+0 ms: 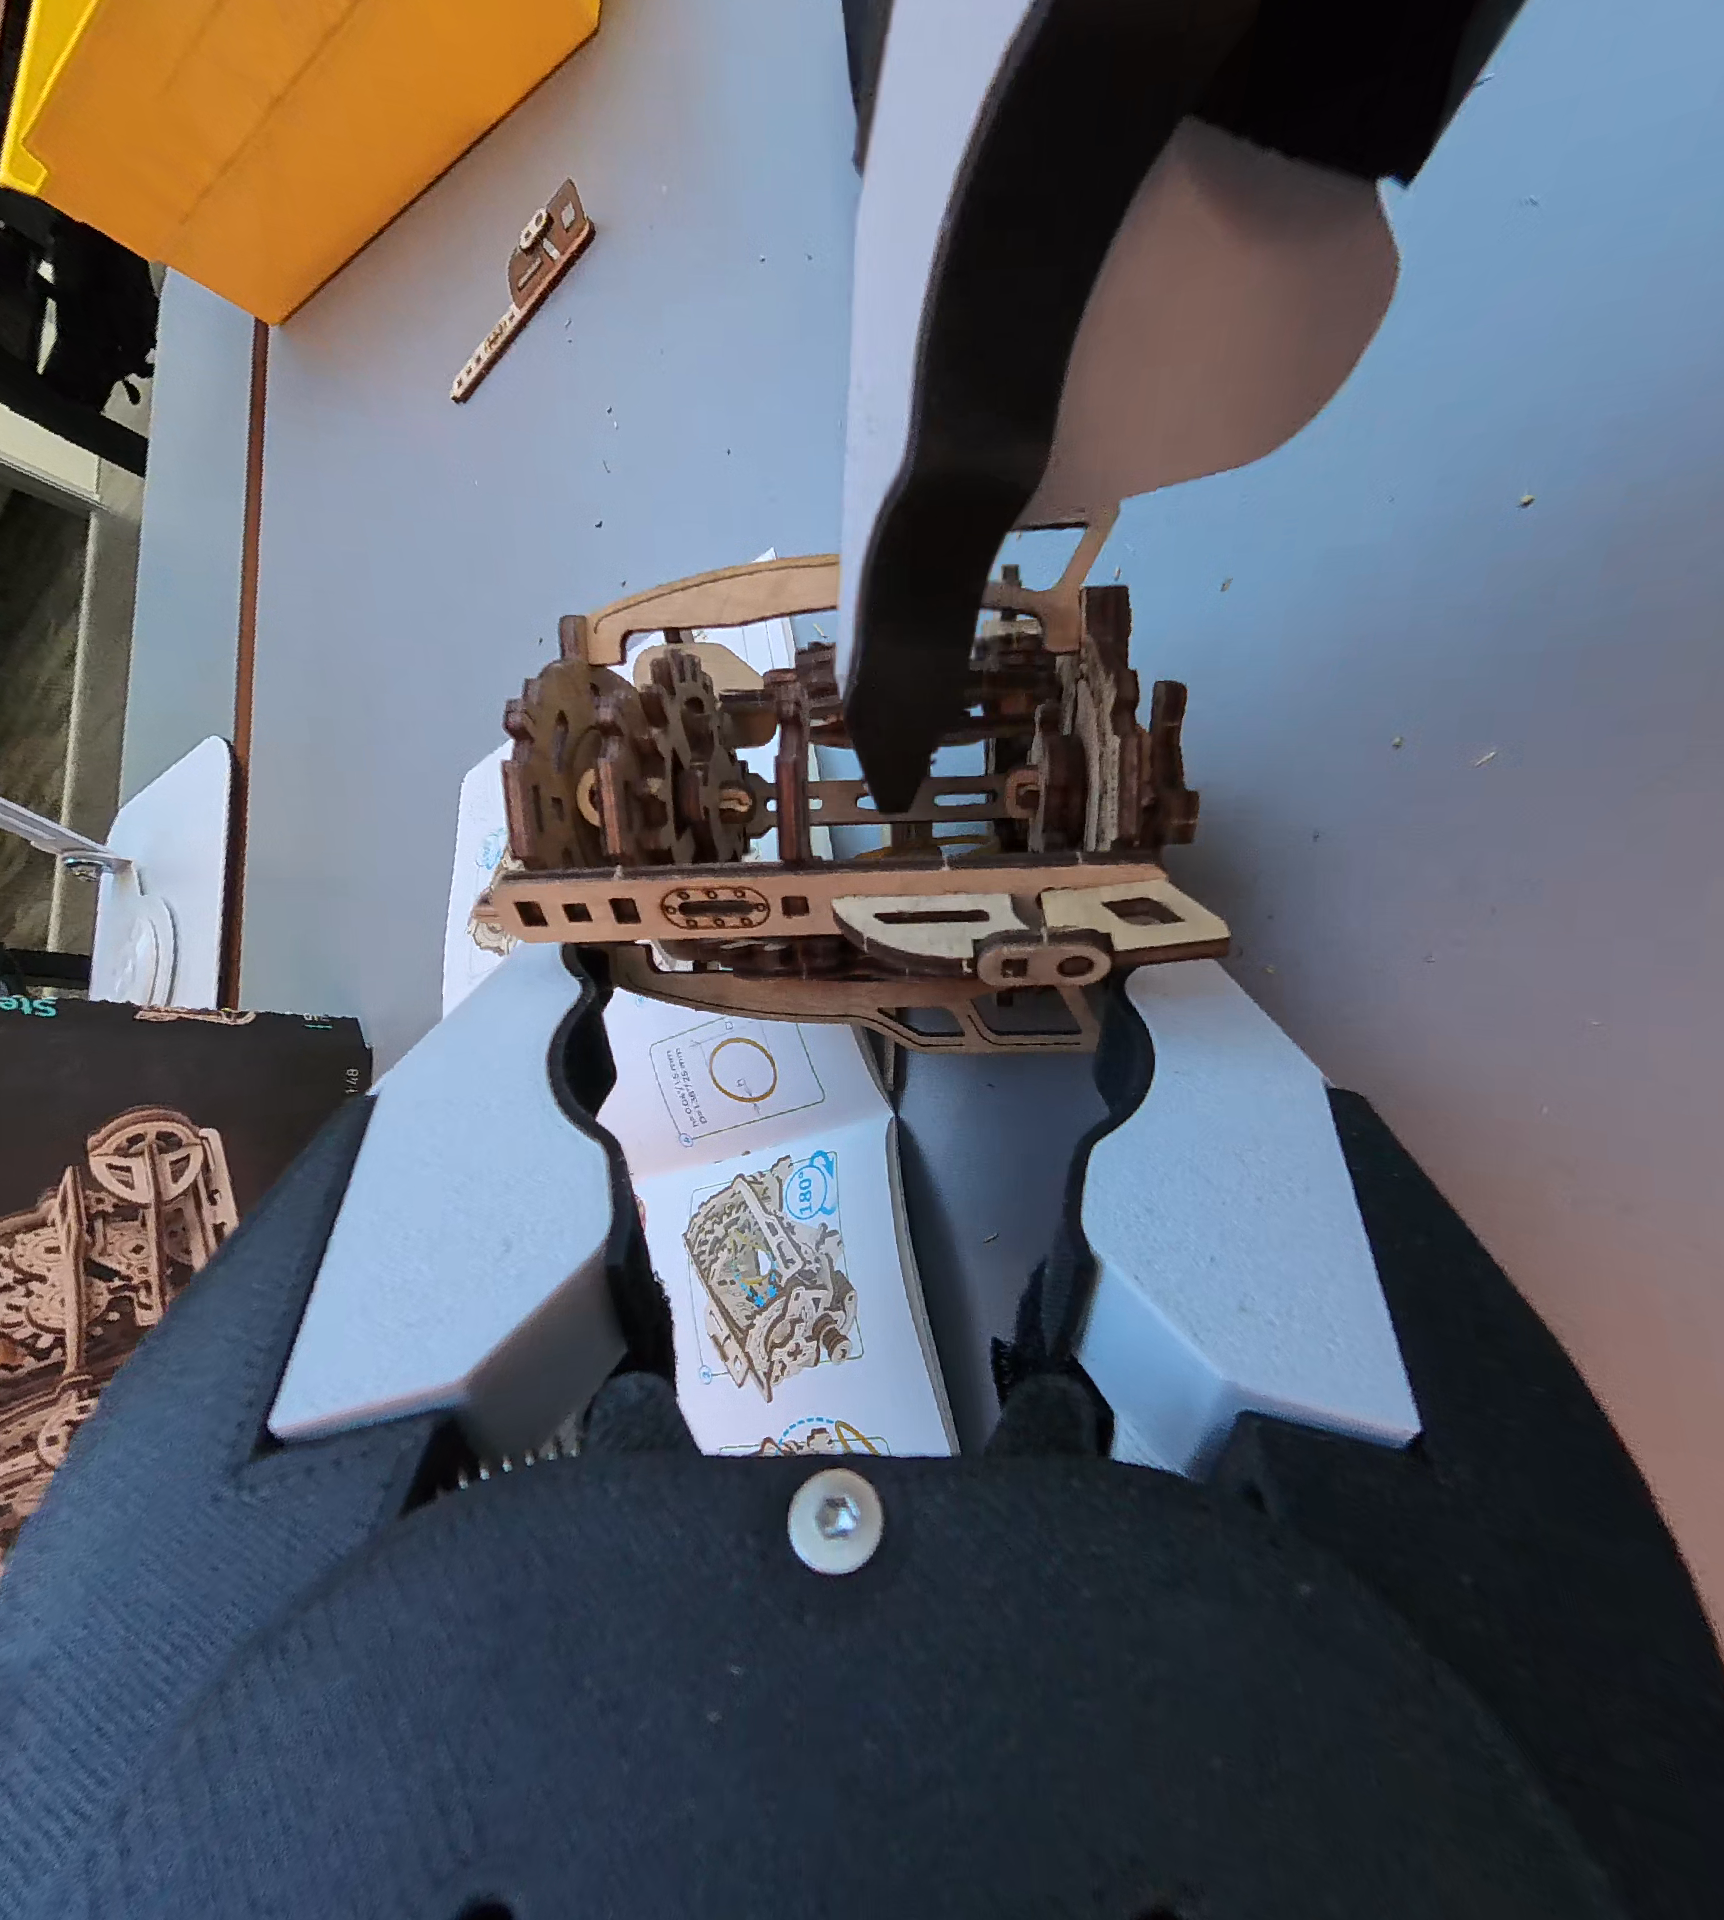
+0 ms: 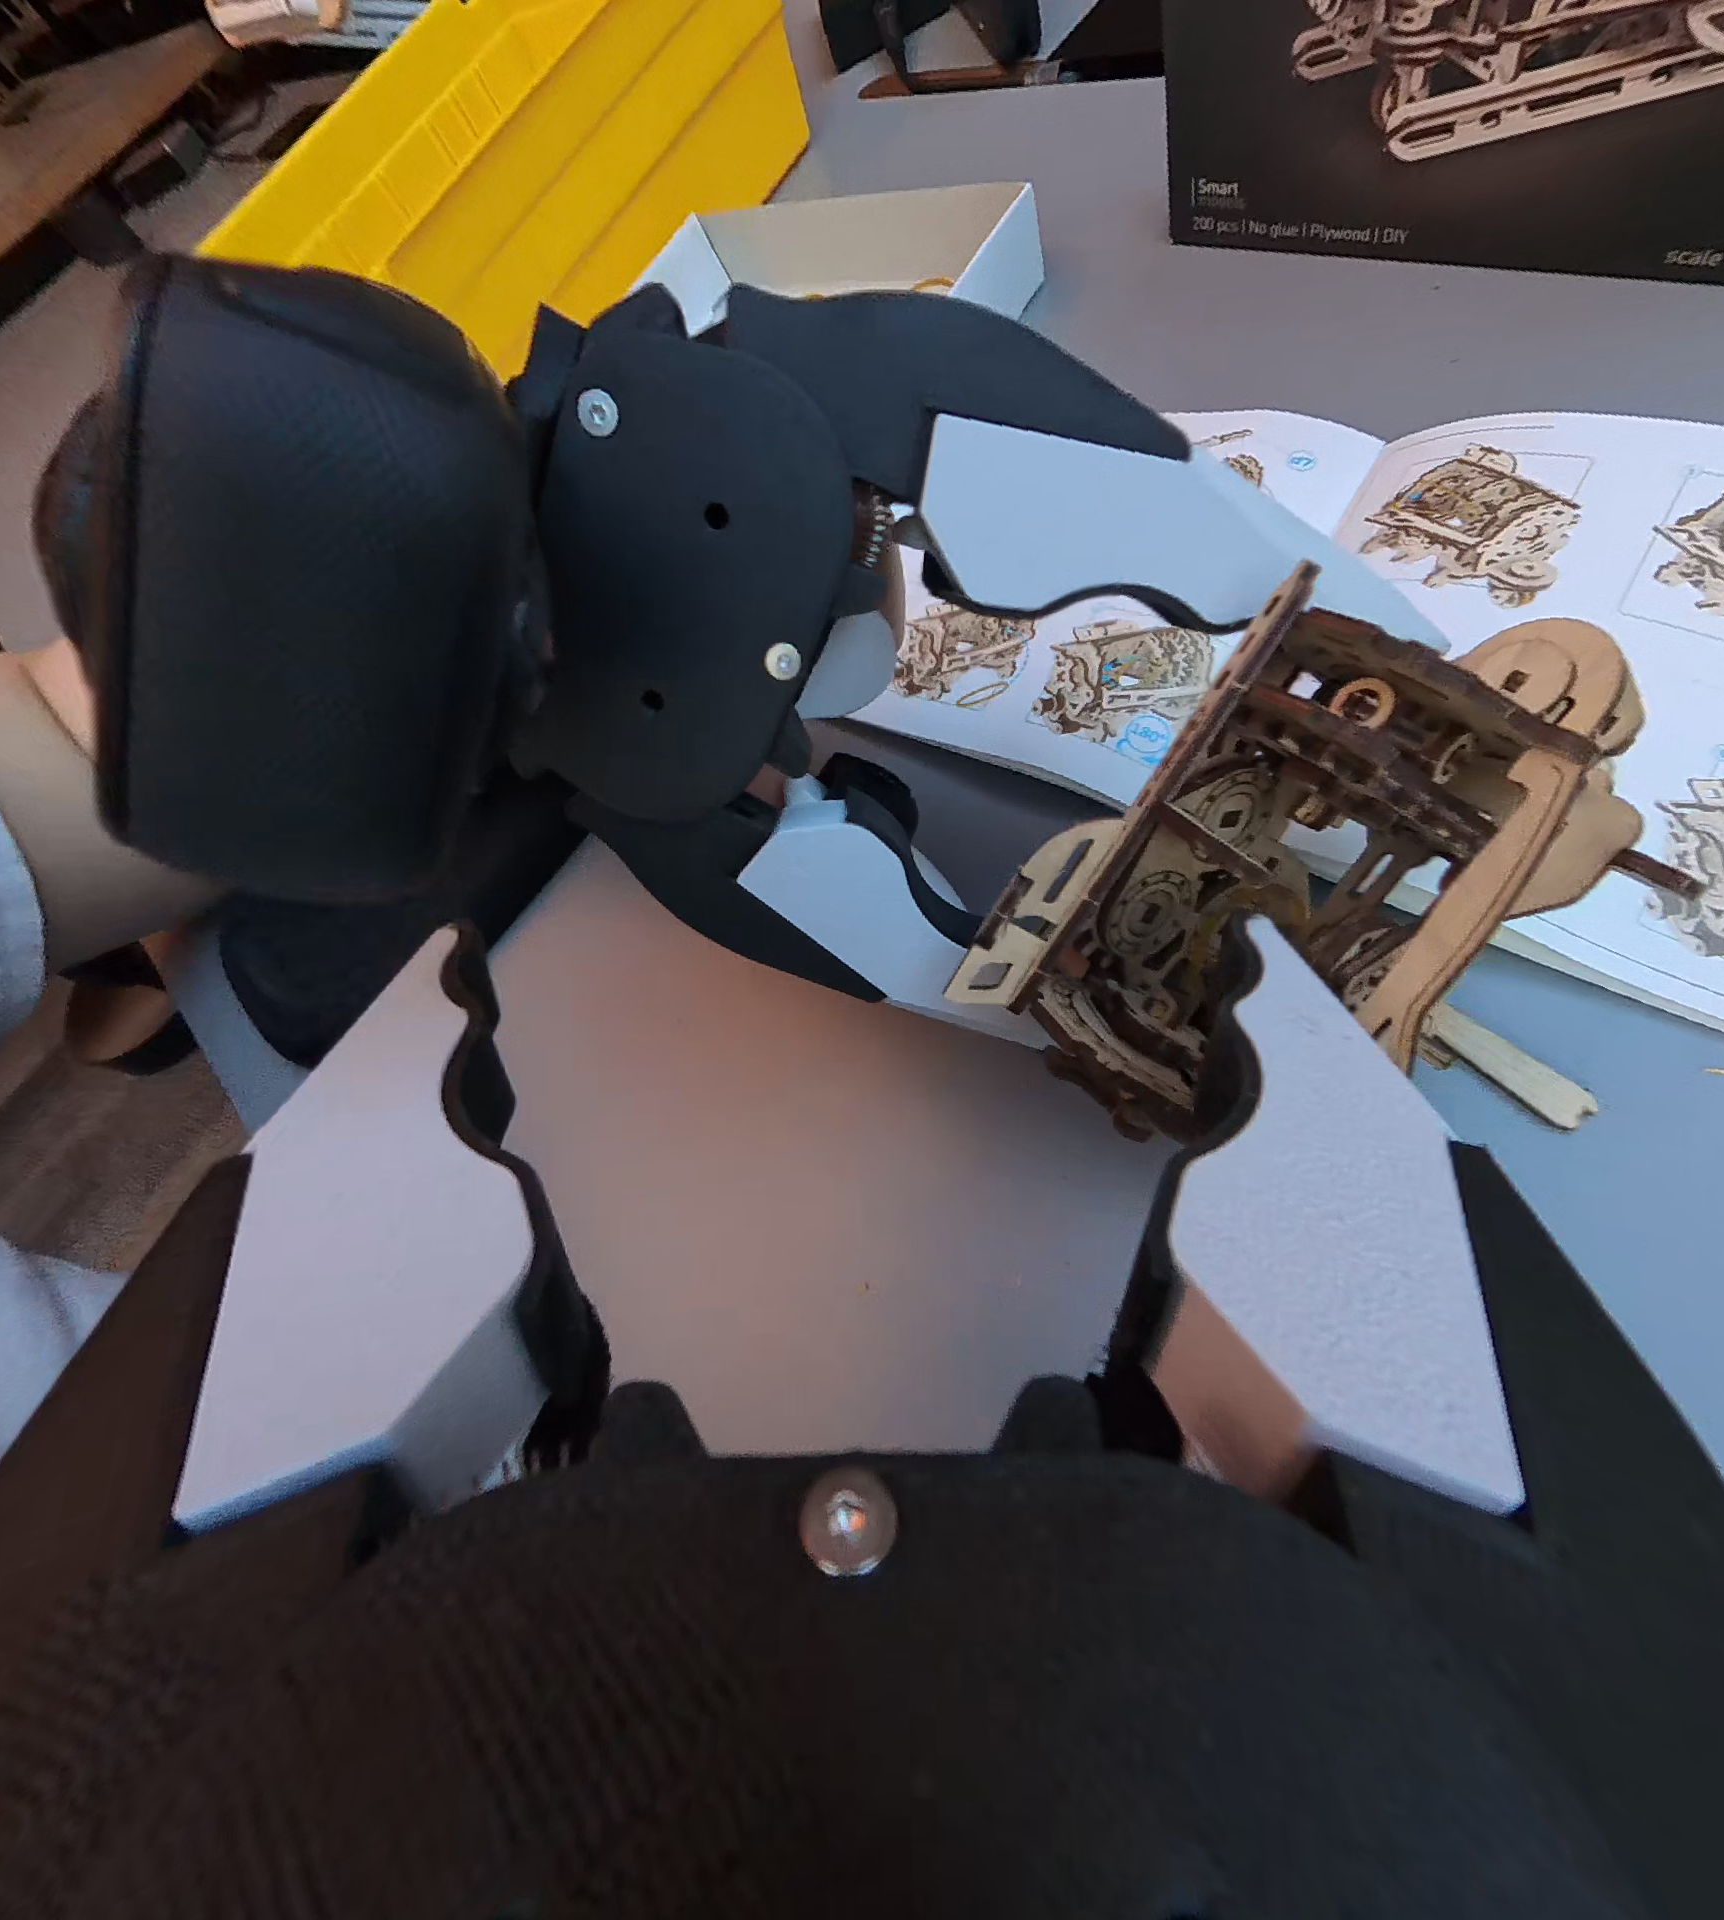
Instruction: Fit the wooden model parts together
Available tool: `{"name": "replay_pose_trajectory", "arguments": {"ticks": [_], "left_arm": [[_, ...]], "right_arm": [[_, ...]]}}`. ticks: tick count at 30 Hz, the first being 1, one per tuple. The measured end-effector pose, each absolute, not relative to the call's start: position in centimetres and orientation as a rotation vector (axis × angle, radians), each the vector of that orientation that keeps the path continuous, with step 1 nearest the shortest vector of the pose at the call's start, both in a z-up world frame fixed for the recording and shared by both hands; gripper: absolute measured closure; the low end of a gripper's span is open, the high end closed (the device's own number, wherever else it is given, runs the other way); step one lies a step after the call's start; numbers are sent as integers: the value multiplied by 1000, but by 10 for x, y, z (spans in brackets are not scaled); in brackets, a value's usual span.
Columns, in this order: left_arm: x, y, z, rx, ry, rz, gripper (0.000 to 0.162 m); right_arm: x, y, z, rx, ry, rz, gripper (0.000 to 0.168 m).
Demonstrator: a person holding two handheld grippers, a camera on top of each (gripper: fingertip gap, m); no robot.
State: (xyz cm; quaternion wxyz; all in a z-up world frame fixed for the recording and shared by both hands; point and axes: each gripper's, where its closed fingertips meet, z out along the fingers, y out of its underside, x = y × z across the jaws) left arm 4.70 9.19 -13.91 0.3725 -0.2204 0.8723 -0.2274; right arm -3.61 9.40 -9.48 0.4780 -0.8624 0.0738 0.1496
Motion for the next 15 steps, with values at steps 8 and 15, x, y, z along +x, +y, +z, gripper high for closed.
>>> {"name": "replay_pose_trajectory", "arguments": {"ticks": [8, 15], "left_arm": [[47, 89, -137, -540, 2222, -563, 68], [47, 89, -138, -505, 2216, -530, 68]], "right_arm": [[-36, 96, -120, -2248, 142, 248, 35], [-43, 93, -119, -2286, 141, 333, 38]]}}
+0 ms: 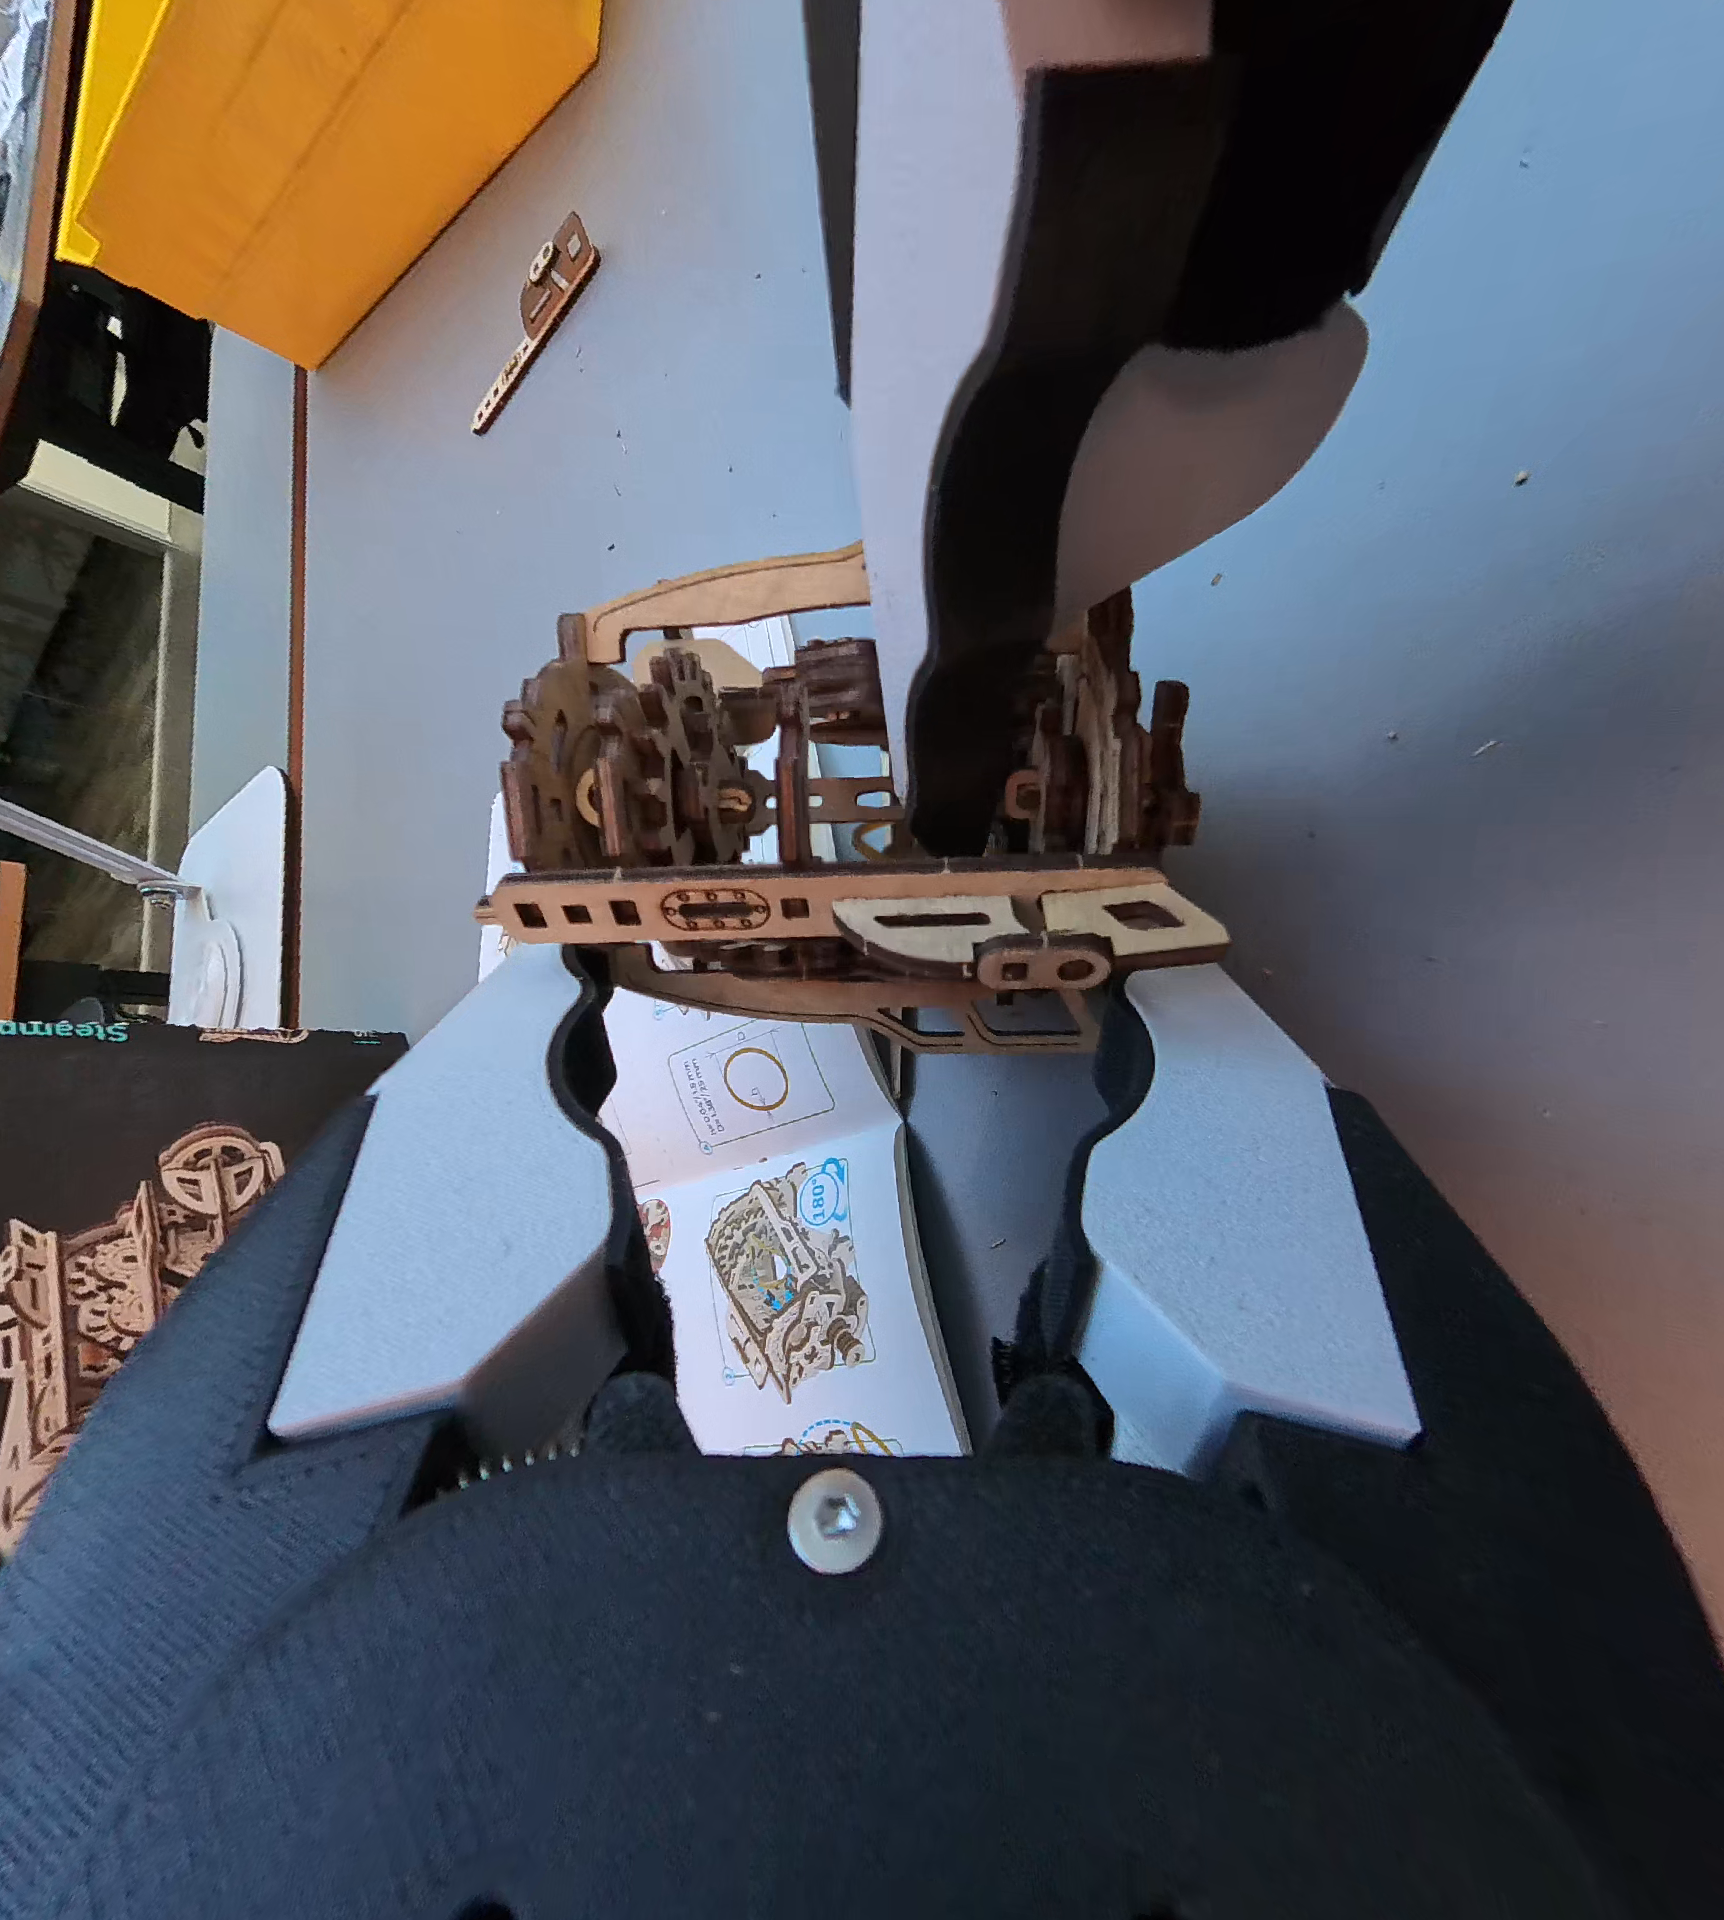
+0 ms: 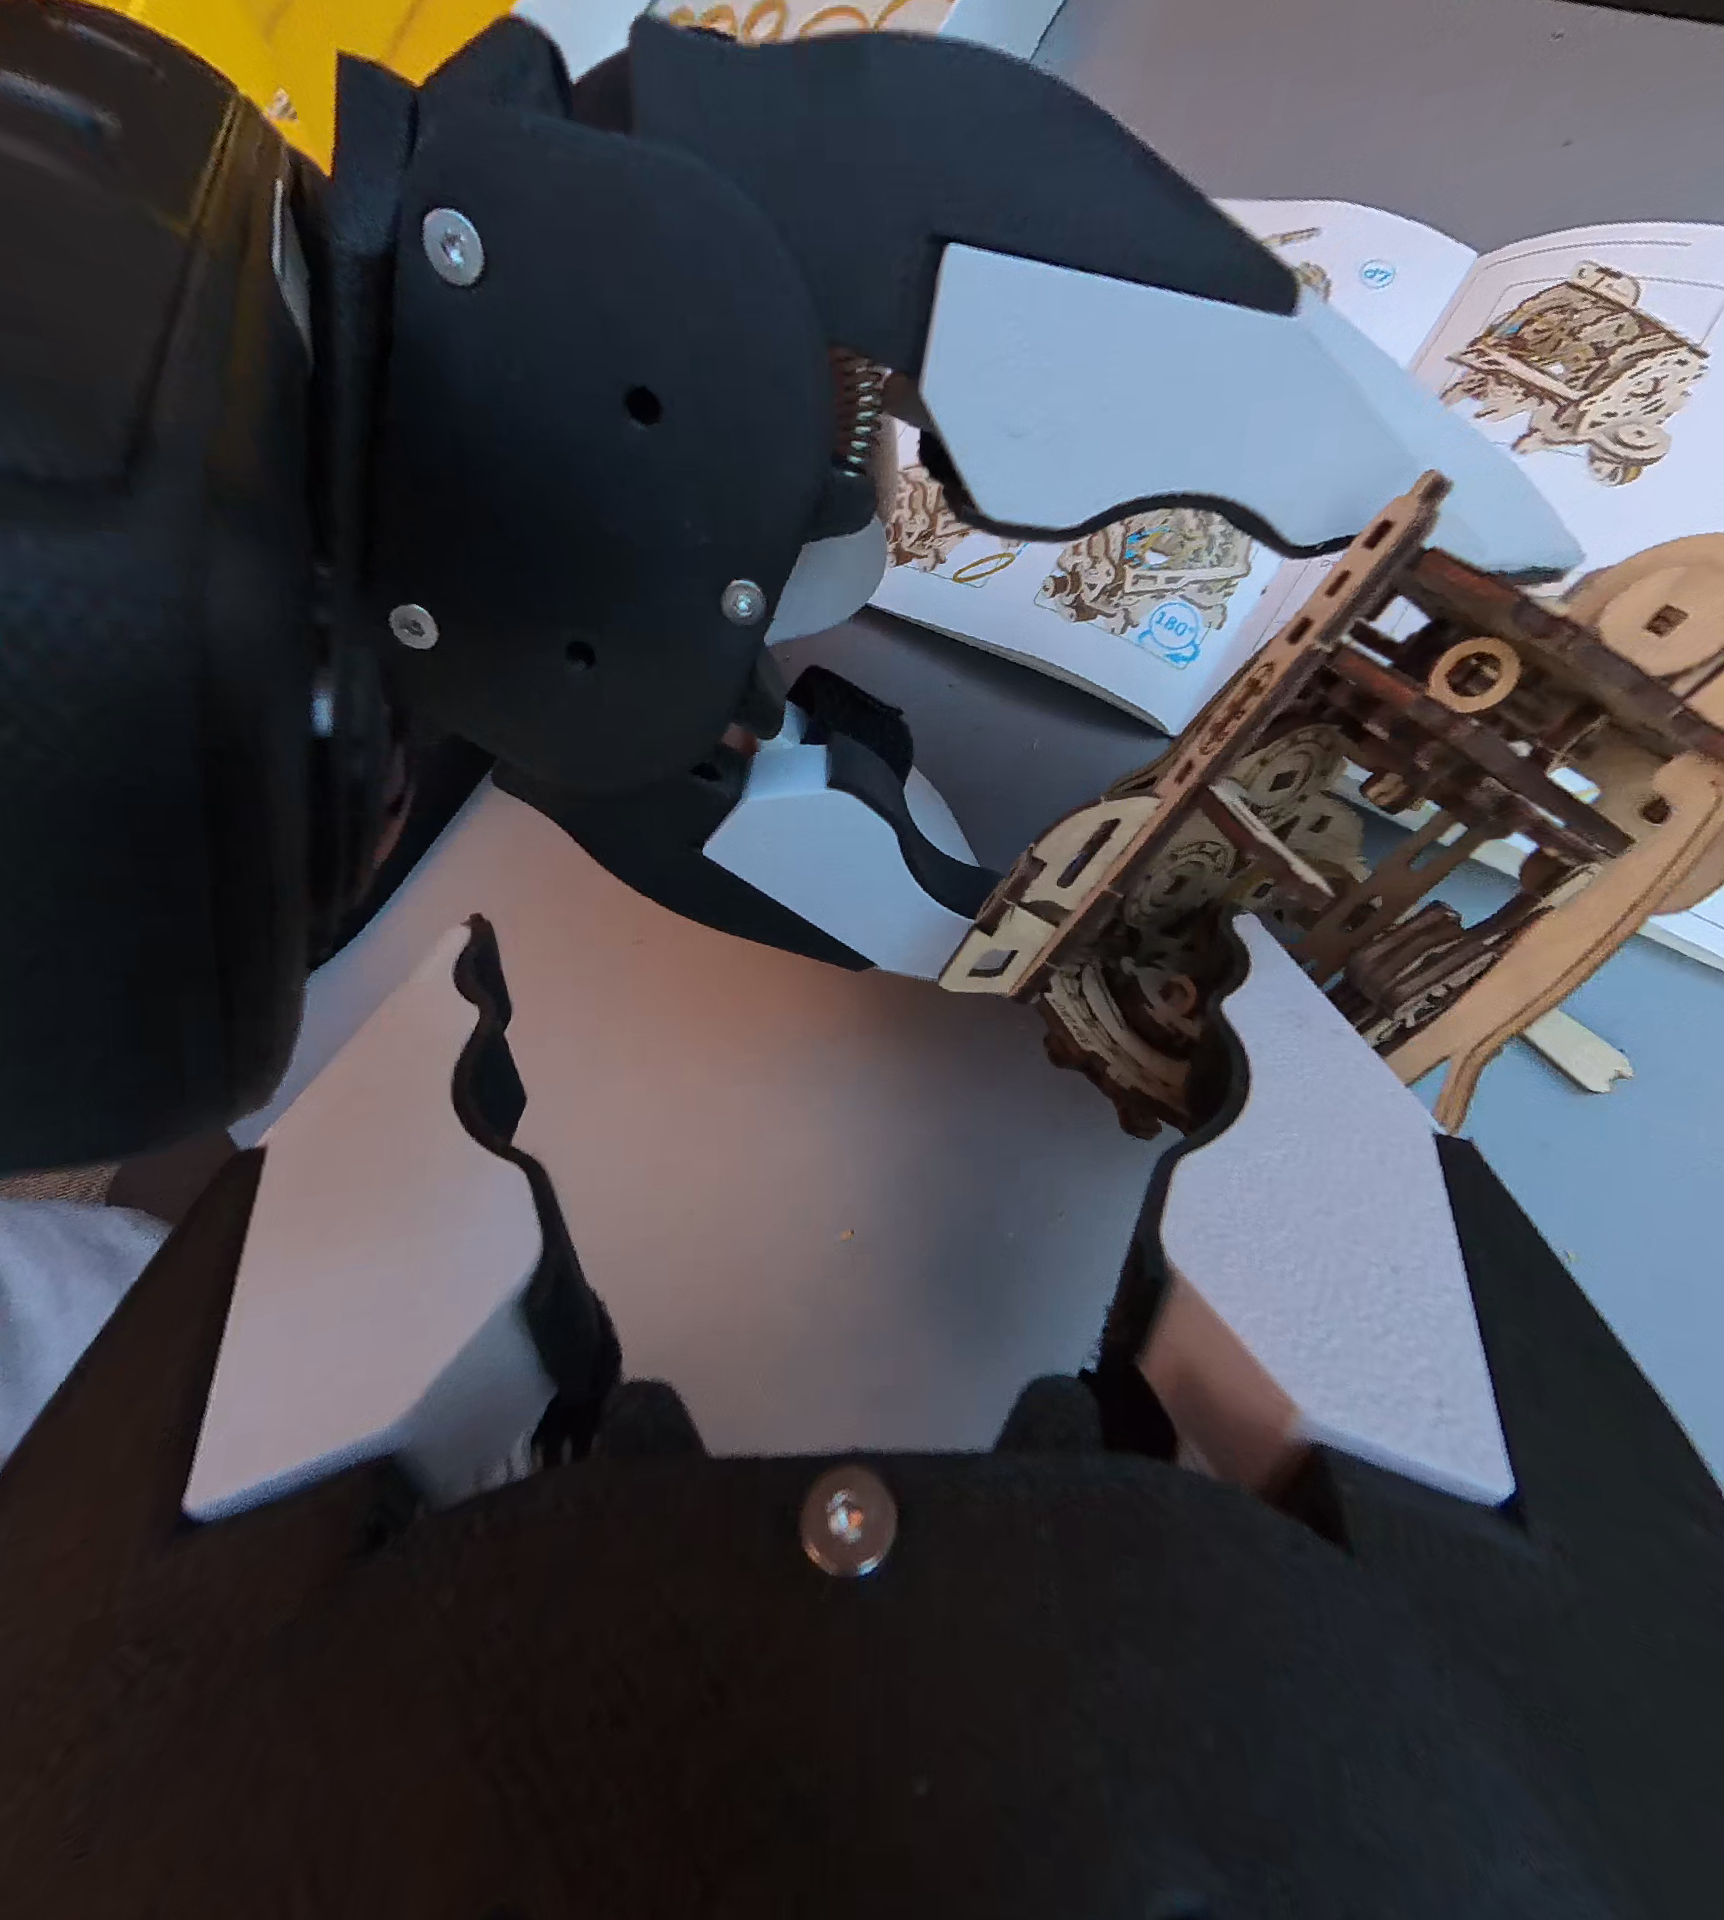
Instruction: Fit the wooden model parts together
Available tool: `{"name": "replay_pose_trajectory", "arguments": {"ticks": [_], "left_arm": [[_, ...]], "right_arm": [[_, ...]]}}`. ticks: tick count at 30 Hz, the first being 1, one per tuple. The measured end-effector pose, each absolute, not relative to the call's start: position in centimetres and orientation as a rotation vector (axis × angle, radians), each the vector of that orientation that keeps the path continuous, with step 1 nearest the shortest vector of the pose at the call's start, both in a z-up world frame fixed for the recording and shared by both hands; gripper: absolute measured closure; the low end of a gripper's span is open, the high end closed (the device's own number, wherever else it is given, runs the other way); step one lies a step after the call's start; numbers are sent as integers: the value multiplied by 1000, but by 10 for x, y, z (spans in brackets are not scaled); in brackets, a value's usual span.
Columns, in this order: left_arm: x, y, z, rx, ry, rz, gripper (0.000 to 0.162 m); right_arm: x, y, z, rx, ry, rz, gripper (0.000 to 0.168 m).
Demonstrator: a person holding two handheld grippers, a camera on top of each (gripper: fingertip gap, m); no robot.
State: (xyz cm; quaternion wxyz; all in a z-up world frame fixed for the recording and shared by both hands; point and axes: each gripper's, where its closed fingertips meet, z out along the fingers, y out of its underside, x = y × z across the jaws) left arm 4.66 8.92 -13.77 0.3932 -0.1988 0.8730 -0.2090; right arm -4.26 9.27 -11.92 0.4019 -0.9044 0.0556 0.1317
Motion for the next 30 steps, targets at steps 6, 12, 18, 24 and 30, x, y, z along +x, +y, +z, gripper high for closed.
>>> {"name": "replay_pose_trajectory", "arguments": {"ticks": [6, 12, 18, 24, 30], "left_arm": [[46, 89, -138, -496, 2214, -527, 68], [47, 90, -138, -495, 2214, -525, 68], [46, 90, -138, -491, 2214, -526, 68], [46, 90, -138, -481, 2213, -524, 68], [47, 91, -139, -480, 2215, -529, 68]], "right_arm": [[-42, 90, -109, -2223, 170, 428, 48], [-40, 85, -103, -2182, 141, 439, 66], [-36, 82, -101, -2162, 123, 443, 78], [-23, 71, -98, -2209, 35, 285, 81], [-20, 54, -91, -2176, -201, 127, 92]]}}
